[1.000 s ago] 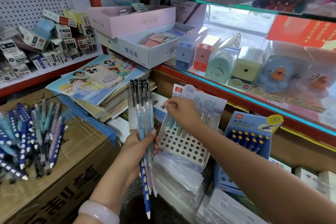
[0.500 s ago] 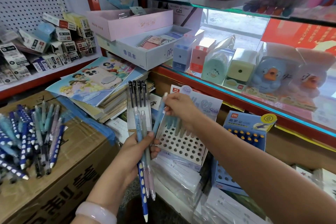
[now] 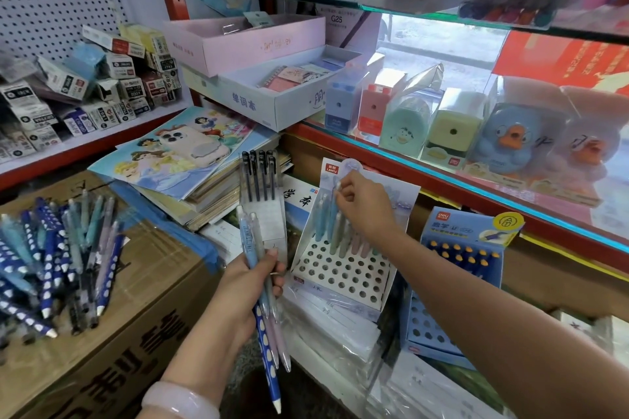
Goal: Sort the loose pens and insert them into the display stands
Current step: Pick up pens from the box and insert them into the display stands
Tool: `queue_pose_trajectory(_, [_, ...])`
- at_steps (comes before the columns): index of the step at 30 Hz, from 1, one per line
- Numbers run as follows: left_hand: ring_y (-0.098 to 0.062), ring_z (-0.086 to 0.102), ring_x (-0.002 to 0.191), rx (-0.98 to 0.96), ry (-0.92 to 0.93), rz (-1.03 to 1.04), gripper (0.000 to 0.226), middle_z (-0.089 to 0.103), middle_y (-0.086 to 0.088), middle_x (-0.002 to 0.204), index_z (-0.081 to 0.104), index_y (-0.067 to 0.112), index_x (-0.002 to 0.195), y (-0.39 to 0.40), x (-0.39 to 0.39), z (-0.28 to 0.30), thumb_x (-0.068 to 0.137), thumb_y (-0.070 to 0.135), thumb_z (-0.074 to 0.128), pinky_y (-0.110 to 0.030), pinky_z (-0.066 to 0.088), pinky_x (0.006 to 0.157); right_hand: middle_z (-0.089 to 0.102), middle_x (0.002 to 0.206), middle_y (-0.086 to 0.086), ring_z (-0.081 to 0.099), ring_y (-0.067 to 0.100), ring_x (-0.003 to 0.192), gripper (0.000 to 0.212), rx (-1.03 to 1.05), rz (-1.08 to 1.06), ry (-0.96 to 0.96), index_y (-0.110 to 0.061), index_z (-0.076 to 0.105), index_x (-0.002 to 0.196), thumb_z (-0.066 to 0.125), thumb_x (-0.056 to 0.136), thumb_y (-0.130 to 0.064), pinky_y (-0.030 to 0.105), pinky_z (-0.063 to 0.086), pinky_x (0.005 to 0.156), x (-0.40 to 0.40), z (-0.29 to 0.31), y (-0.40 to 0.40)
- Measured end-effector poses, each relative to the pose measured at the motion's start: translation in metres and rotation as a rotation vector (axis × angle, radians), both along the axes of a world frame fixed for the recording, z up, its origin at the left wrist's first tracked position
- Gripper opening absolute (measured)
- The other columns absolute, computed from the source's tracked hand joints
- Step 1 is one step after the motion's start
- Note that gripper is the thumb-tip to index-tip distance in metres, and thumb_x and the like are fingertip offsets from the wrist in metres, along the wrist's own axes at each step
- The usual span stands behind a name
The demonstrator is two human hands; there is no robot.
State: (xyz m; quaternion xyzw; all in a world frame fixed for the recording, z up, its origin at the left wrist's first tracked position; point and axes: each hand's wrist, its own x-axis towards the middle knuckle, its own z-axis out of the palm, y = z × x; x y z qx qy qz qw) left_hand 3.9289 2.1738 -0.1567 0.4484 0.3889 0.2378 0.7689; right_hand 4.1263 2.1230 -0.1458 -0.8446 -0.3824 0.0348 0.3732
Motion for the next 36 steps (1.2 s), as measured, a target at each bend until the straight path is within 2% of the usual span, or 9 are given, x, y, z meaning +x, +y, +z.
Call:
queue_pose_trajectory(5, [-0.013,0.048,0.050,-0.004,0.007,0.000,0.010,0.057,-0.006,0.063,0.054,0.007,0.082,0.0011,0.0014,-0.0001,0.091,0.011,0.054,-0.020,0.045,0.043,0.065,0.095,0.003,0.062,0.017,0.086,0.006,-0.036,-0.017,-0.038,-0.021,0.056,0.096,0.057,0.091,-0.025,0.039,0.055,0.079,0.0029,-0.0096,0.0038])
queue_pose_trajectory(12, [-0.014,0.048,0.051,-0.011,0.001,-0.006,0.007,0.057,-0.006,0.064,0.055,0.007,0.085,0.0017,0.0022,-0.0017,0.091,0.011,0.054,-0.019,0.045,0.042,0.063,0.101,0.004,0.061,0.017,0.091,0.011,-0.076,-0.015,-0.060,-0.020,0.057,0.102,0.057,0.092,-0.025,0.038,0.054,0.082,0.0038,-0.0116,0.0048])
queue_pose_trajectory(27, [-0.014,0.046,0.050,-0.009,-0.011,0.005,0.010,0.056,-0.006,0.063,0.055,0.008,0.082,0.0000,0.0010,-0.0008,0.091,0.010,0.053,-0.019,0.044,0.040,0.065,0.096,0.005,0.060,0.018,0.087,0.013,-0.079,-0.041,-0.043,-0.017,0.059,0.102,0.055,0.092,-0.026,0.036,0.054,0.080,0.0018,-0.0086,0.0034])
queue_pose_trajectory(31, [-0.015,0.046,0.052,-0.010,-0.013,0.008,0.010,0.056,-0.006,0.062,0.055,0.008,0.081,-0.0008,0.0002,-0.0001,0.091,0.010,0.053,-0.019,0.044,0.041,0.065,0.097,0.005,0.060,0.018,0.088,0.014,-0.079,-0.038,-0.051,-0.017,0.058,0.103,0.054,0.093,-0.025,0.034,0.053,0.079,0.0006,-0.0088,0.0023])
queue_pose_trajectory(36, [-0.015,0.046,0.052,-0.012,-0.014,0.011,0.010,0.057,-0.005,0.061,0.055,0.008,0.081,-0.0009,0.0000,-0.0006,0.091,0.010,0.054,-0.018,0.044,0.040,0.067,0.098,0.002,0.060,0.015,0.088,0.017,-0.113,-0.040,-0.046,-0.017,0.059,0.107,0.055,0.093,-0.025,0.024,0.046,0.074,-0.0004,-0.0101,0.0003])
